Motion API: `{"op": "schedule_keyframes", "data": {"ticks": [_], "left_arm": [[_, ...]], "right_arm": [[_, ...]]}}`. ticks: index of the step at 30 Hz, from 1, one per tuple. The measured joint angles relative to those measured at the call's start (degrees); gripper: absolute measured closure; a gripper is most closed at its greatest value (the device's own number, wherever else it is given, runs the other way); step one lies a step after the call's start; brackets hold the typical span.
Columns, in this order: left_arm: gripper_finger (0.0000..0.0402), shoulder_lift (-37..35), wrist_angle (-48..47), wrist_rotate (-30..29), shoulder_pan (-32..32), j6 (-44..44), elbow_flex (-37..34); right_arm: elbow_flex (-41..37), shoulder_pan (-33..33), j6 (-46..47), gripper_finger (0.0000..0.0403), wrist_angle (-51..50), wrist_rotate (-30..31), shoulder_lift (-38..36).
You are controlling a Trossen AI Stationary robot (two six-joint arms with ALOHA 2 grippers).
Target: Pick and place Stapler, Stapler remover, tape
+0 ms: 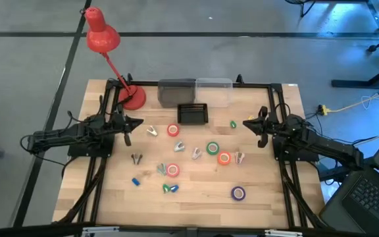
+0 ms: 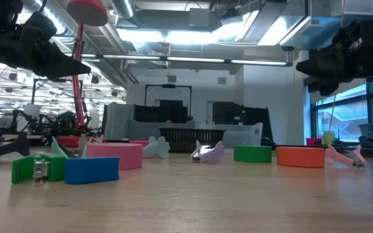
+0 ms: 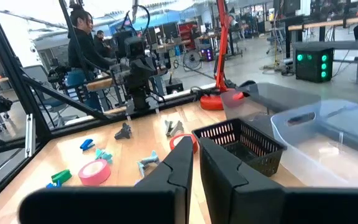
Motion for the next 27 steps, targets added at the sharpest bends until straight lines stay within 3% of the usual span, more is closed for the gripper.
{"op": "schedule_keyframes", "data": {"ticks": [8,13,15,18,22,27], "left_arm": [[0.0398,0.0,0.0,0.0,0.0,0.0,0.0],[0.0397,0.0,0.0,0.0,0.0,0.0,0.0],[0.0398,0.0,0.0,0.0,0.0,0.0,0.0],[0.0397,0.0,0.0,0.0,0.0,-0.2,0.0],[0.0398,0.0,0.3,0.0,0.0,-7.1,0.0],[0.0397,0.0,0.4,-0.4,0.0,-16.2,0.0]], "right_arm": [[0.0,0.0,-1.2,0.0370,6.4,2.3,0.0],[0.0,0.0,3.3,0.0370,10.6,1.7,0.0],[0.2,0.0,-0.1,0.0370,10.9,1.2,0.0],[1.8,0.0,-9.8,0.0370,4.4,-1.9,0.3],[6.8,0.0,-14.4,0.0370,-10.5,4.0,3.9],[10.4,0.3,-12.5,0.0370,-9.4,9.7,15.1]]}}
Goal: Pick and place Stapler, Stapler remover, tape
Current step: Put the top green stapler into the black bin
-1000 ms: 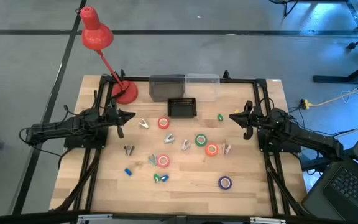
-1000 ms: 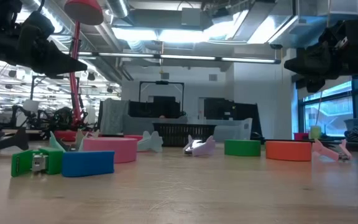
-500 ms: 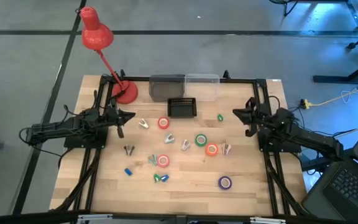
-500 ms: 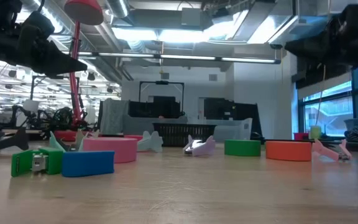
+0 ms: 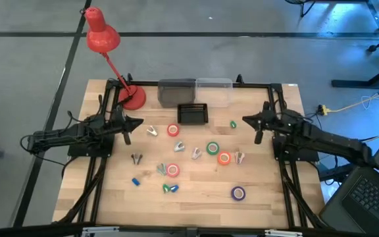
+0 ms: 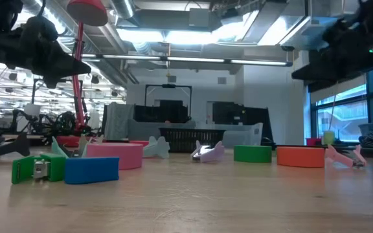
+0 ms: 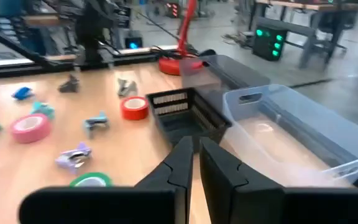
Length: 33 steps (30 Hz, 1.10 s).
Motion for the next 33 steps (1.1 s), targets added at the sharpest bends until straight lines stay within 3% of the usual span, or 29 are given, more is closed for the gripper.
{"op": "schedule_keyframes", "data": {"ticks": [6,10,13,17,21,26,33], "left_arm": [[0.0398,0.0,1.4,-3.4,0.0,-4.9,0.0],[0.0397,0.0,3.1,-4.2,0.0,-8.7,0.0],[0.0398,0.0,3.1,-4.3,0.0,-8.2,0.0],[0.0398,0.0,3.0,-4.3,0.0,-6.3,0.0],[0.0398,0.0,3.1,-4.3,0.0,-6.3,0.0],[0.0398,0.0,3.1,-5.0,0.0,-6.3,0.0],[0.0397,0.0,6.1,-14.0,0.0,-6.3,0.0]], "right_arm": [[8.3,0.0,-3.0,0.0370,1.2,2.5,17.7],[16.4,0.0,-3.1,0.0370,-7.3,13.8,29.4],[22.1,-0.2,4.4,0.0370,-15.7,19.0,37.1],[29.5,-0.8,15.3,0.0370,-25.1,17.7,45.7],[33.8,-0.9,18.3,0.0359,-28.5,15.1,53.2],[37.9,-2.1,22.7,0.0298,-31.0,10.0,60.3],[39.4,-3.6,30.8,0.0219,-33.6,8.2,65.9]]}}
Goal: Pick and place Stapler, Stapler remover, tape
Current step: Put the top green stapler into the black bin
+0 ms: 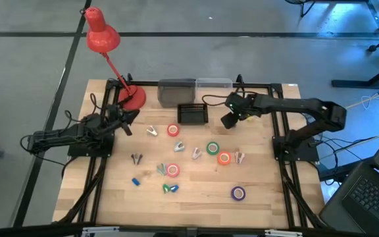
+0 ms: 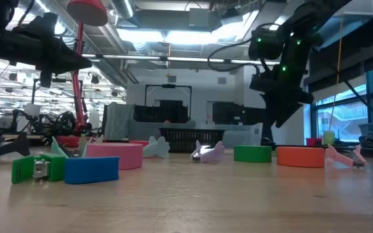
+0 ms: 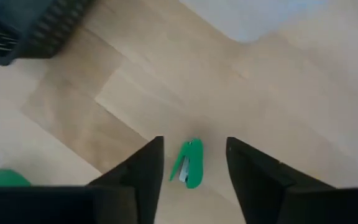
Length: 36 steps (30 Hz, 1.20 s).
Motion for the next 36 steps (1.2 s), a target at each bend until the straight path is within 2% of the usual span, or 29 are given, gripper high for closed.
{"op": "schedule_keyframes", "data": {"ticks": [4,12,18,23,27,31,36], "left_arm": [[0.0398,0.0,-0.1,-2.4,0.0,0.0,0.0],[0.0398,0.0,-0.5,-3.2,0.0,0.0,0.0],[0.0398,0.0,-0.7,-3.1,-0.1,0.0,0.0],[0.0397,0.0,-1.2,-0.1,0.0,0.0,0.0],[0.0398,0.0,-1.1,-0.2,0.0,0.0,0.0],[0.0398,0.0,-1.1,0.3,0.0,0.0,0.0],[0.0398,0.0,-1.1,1.2,0.0,0.0,0.0]], "right_arm": [[0.0,0.0,1.6,0.0207,-0.2,0.0,2.1],[0.0,0.0,2.5,0.0214,0.0,0.0,6.8],[0.0,0.0,1.7,0.0217,0.0,0.0,11.1],[0.1,0.0,1.3,0.0221,0.1,0.3,13.3],[0.1,0.5,-0.3,0.0263,0.5,0.3,13.1],[-0.2,1.5,-1.8,0.0353,0.1,0.6,11.7],[-0.2,3.7,-1.9,0.0355,0.1,0.7,9.1]]}}
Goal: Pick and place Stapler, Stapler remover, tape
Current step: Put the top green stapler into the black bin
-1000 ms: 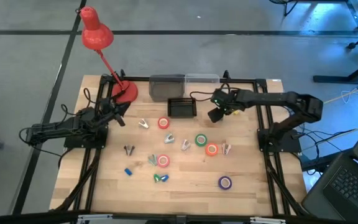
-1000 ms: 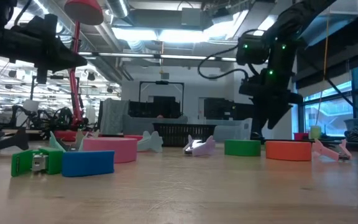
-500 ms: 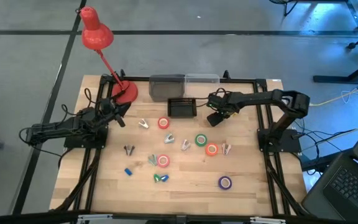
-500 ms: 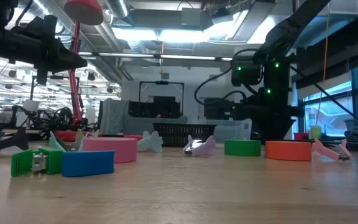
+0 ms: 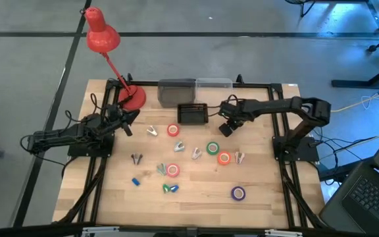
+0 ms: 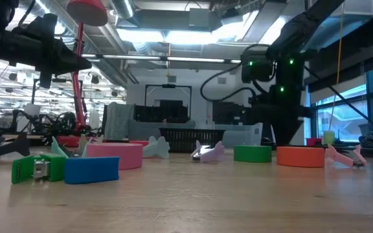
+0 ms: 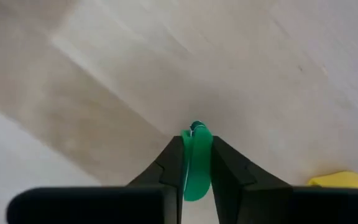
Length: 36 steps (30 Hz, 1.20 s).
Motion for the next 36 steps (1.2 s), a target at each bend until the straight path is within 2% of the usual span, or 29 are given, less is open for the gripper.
{"op": "schedule_keyframes", "data": {"ticks": [10,15,19,27,31,36], "left_arm": [[0.0398,0.0,0.2,0.2,0.0,0.0,0.0],[0.0397,0.0,0.2,0.0,0.0,-0.5,0.0],[0.0398,0.0,0.1,-1.4,0.0,-0.5,0.0],[0.0398,0.0,0.0,2.4,0.0,-0.5,0.0],[0.0398,0.0,0.1,0.6,0.0,-0.4,0.0],[0.0398,0.0,0.0,1.1,0.0,-0.1,0.0]], "right_arm": [[1.0,5.7,-3.0,0.0355,8.1,-3.3,-7.0],[7.1,8.1,-11.3,0.0355,13.0,-7.5,-6.7],[14.4,9.2,-17.3,0.0355,13.2,-7.8,-5.4],[27.4,8.6,-23.7,0.0355,7.1,-7.7,2.6],[32.0,6.6,-28.2,0.0355,5.6,-7.7,9.7],[39.3,2.9,-34.1,0.0355,5.0,-7.7,19.6]]}}
